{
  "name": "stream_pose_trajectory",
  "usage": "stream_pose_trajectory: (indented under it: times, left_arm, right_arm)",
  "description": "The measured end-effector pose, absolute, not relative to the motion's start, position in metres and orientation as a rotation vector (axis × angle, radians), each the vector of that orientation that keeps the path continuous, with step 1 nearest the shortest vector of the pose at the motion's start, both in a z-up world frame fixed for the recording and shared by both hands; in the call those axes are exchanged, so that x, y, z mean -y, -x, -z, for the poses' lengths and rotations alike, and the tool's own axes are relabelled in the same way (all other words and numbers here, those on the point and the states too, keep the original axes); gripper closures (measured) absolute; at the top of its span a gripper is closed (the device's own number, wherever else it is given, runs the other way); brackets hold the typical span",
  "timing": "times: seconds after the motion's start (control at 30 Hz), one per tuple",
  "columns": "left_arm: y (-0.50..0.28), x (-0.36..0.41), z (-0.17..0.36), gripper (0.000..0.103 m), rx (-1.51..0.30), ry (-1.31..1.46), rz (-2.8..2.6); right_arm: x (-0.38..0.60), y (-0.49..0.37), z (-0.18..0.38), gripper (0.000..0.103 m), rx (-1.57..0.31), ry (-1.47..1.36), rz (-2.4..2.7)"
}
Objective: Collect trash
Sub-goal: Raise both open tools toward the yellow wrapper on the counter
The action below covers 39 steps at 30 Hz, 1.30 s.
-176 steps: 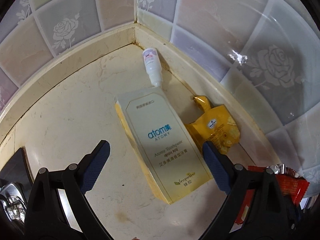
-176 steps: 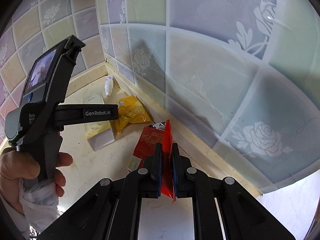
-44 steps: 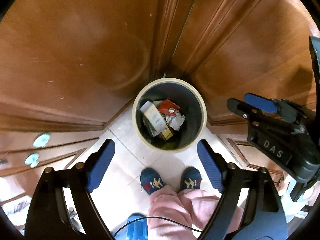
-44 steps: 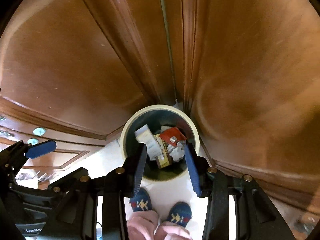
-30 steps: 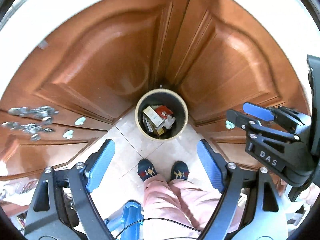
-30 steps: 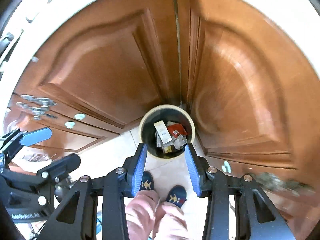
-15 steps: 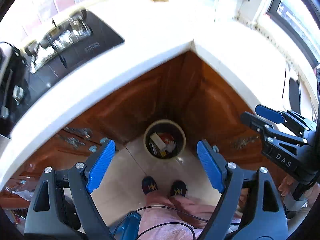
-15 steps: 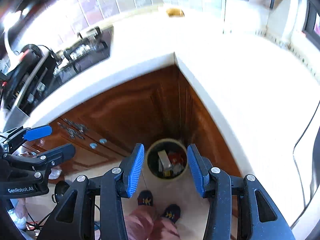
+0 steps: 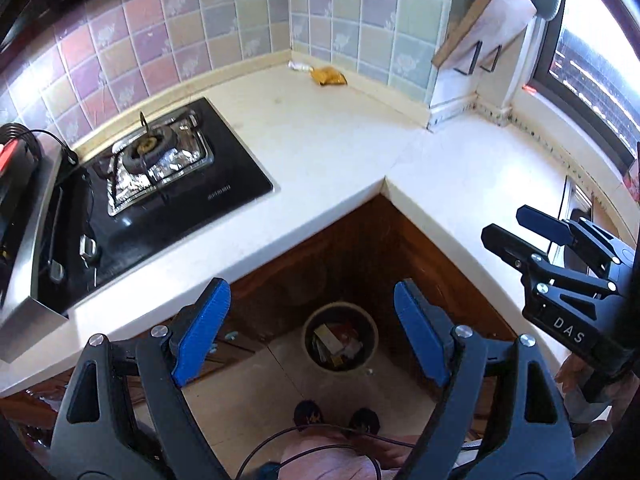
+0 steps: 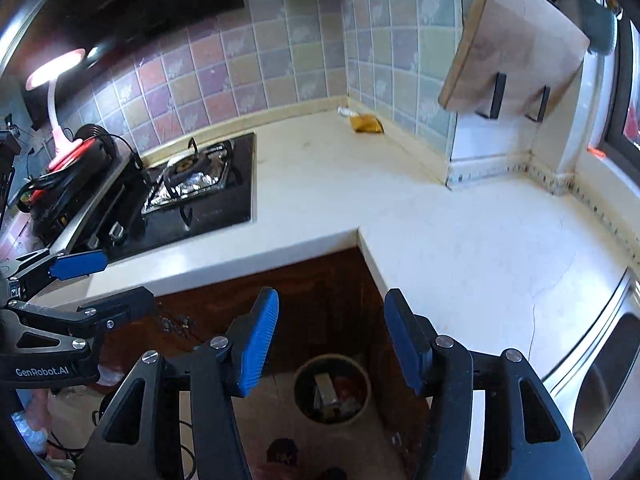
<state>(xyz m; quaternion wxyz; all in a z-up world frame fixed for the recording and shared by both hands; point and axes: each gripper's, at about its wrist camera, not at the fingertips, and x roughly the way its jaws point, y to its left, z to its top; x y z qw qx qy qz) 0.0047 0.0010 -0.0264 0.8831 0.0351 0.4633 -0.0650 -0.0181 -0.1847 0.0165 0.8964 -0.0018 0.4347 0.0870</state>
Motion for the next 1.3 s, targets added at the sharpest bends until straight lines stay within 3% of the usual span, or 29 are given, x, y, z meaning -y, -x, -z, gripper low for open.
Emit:
stream_pose_trajectory:
  times: [0.33,0.6,1.0,1.3]
  left_arm:
    - [-0.032,-0.01,-0.038,0.02,-0.833,-0.07,0.071]
    - [-0.088,-0.018,-0.067,0.02,-0.768,-0.08,0.08]
    - [-0.278,-0.04,-0.071,0.02,-0.749,-0.119,0.225]
    - [-0.428,-0.045,-0.035,0.02,-0.798,-0.104,0.31]
  right_arm:
    - [0.184,-0.029,-0.058,0.046,-0.815,0.011,-0.238]
    - [0.169,-0.084,-0.089,0.038,-0.75,0.025,-0.24]
    - [0.132,-0.256,-0.078,0.038,-0.784,0.024,-0.096]
    - [0.124,-0.406,-0.031,0.038,-0.863,-0.028,0.042]
